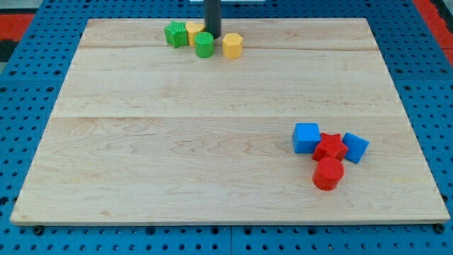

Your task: Move yellow hexagon above the blue cube

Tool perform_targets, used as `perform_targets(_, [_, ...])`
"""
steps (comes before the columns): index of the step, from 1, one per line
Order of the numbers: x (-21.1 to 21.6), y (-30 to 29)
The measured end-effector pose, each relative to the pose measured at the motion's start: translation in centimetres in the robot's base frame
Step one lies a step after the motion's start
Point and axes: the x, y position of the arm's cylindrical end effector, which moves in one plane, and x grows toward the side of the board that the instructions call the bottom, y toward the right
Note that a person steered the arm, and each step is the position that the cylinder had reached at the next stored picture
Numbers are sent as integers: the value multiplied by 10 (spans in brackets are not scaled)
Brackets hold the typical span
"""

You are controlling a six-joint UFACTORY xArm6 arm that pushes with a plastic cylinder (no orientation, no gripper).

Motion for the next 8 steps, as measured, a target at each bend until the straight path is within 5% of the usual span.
perform_targets(3, [49, 122])
perform_targets(4, [65, 122])
perform_targets(6, [32, 73])
perform_targets(8, [88, 82])
